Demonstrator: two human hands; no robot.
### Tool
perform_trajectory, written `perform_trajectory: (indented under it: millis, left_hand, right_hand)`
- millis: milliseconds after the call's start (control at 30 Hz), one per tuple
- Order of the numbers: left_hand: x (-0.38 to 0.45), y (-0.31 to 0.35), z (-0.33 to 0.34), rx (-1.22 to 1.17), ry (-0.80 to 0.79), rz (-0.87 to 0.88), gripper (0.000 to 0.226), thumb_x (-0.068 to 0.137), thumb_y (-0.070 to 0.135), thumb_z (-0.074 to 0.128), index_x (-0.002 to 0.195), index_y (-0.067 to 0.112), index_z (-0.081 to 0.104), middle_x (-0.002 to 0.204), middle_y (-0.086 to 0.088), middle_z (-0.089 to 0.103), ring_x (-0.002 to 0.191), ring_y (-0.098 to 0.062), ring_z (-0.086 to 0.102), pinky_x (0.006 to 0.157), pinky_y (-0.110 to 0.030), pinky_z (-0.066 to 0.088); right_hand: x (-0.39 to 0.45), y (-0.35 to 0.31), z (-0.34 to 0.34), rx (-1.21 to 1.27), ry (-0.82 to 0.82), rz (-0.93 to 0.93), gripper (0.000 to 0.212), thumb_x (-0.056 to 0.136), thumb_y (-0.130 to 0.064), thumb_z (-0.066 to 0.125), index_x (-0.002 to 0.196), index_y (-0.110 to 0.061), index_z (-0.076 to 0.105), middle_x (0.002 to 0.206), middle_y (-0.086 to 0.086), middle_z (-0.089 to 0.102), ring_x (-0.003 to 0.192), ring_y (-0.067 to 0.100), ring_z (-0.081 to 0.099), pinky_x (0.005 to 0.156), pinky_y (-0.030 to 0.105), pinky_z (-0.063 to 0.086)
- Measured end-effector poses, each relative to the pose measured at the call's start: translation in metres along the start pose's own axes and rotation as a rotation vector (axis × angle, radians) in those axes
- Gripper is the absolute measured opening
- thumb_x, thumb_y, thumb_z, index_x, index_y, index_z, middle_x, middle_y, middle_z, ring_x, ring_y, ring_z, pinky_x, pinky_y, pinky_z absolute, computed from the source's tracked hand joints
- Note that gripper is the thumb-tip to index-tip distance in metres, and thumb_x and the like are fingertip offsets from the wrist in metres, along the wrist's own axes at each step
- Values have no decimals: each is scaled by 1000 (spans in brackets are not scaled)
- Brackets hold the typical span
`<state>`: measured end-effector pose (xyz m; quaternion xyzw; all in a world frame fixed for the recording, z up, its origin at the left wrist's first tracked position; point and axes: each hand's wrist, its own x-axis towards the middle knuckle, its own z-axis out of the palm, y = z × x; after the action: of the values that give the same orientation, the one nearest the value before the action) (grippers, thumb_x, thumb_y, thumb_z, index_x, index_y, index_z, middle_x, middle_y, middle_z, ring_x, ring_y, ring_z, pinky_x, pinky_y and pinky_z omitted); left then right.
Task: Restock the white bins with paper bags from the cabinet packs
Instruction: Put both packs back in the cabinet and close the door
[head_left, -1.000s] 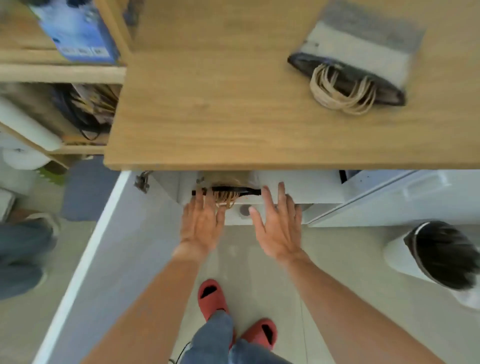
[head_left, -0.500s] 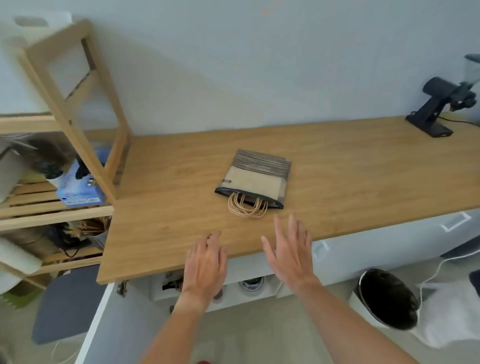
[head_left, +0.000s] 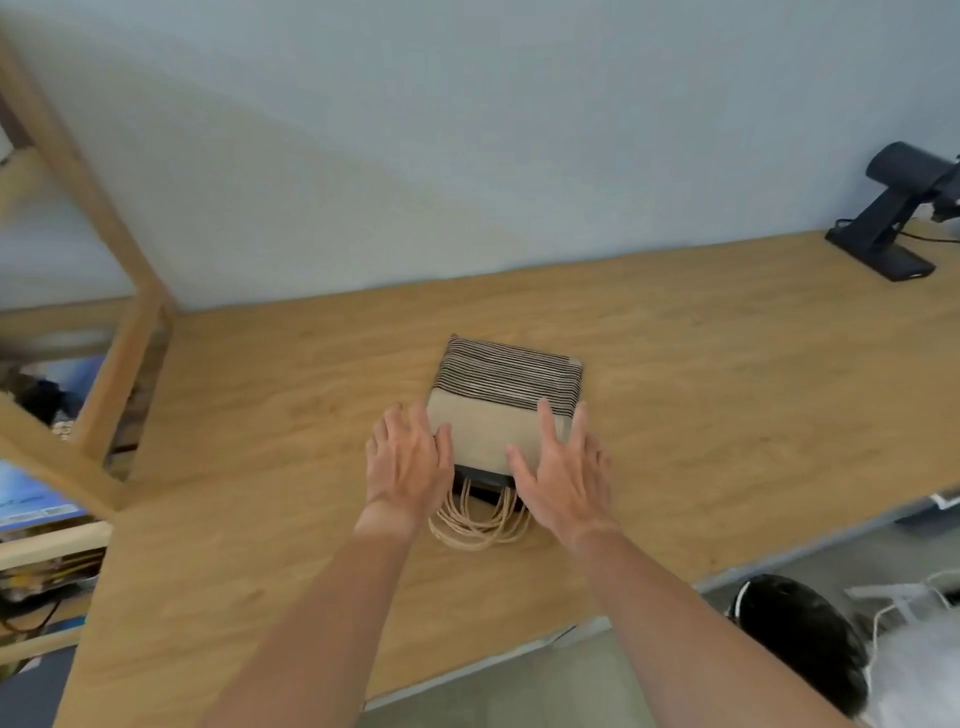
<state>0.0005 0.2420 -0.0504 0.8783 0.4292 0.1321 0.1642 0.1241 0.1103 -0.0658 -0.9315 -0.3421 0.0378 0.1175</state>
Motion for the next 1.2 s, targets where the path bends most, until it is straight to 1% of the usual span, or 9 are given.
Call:
perform_trajectory:
  millis: [100,233,467,667,800,1000,1067,1133,1200]
  left_hand:
    - [22,-5,16,59,-98,12,49,103,41,32,145,15,30,132,-18,47,115,-33,49,94,-44,43]
    - [31,-9,37,241,-164,56,61,103,47,25,155,17,11,128,-17,49,109,-32,50,86,-41,47]
    - [26,-6,45,259,-127,35,59,104,48,22,154,20,12,116,-18,52,92,-30,62,71,-36,55]
    - [-13,2,39,319,-181,-12,61,104,48,21,157,23,5,125,-21,48,97,-33,62,73,-36,54]
    - [-59,-1,31,483,-325,100,57,103,29,27,156,15,10,154,-17,30,110,-37,53,80,-39,51]
    - [-164,6,14,384,-336,-27,53,104,22,34,154,17,17,157,-19,27,105,-36,55,79,-40,51]
    - [-203,8,13,454,-334,59,53,104,15,35,154,14,18,163,-18,9,96,-32,57,70,-36,51]
    - [-239,8,13,442,-341,112,52,103,8,38,152,12,24,164,-17,-10,91,-32,59,70,-35,52]
    - [-274,12,6,389,-358,41,40,101,6,38,141,10,37,163,-17,-15,93,-34,61,73,-39,57]
  right_hand:
    - [17,2,22,-21,-34,14,83,91,-73,30,158,-34,1,164,20,0,141,40,30,111,54,31]
    - [32,1,41,-123,9,43,84,87,-79,22,158,-36,11,163,23,12,125,43,39,102,54,35]
    - [36,10,40,-215,87,-76,82,91,-76,15,158,-29,20,155,26,30,100,35,51,78,43,48]
    - [0,17,38,-183,72,-88,77,95,-71,22,157,-25,23,152,28,32,103,38,53,81,45,51]
    - [-46,22,33,-156,21,-87,77,94,-71,18,157,-29,22,155,25,28,108,38,50,84,44,50]
    - [-137,39,21,-114,-43,-154,74,96,-68,25,159,-30,16,155,25,25,114,42,51,91,46,49]
    - [-171,47,19,-72,-88,-135,74,95,-70,24,159,-34,10,158,24,19,113,43,55,88,44,51]
    - [-206,57,18,-31,-122,-128,74,95,-70,25,158,-37,7,160,22,14,109,44,57,87,44,52]
    - [-237,67,16,11,-130,-149,73,95,-69,29,158,-39,8,161,19,11,113,43,54,88,45,52]
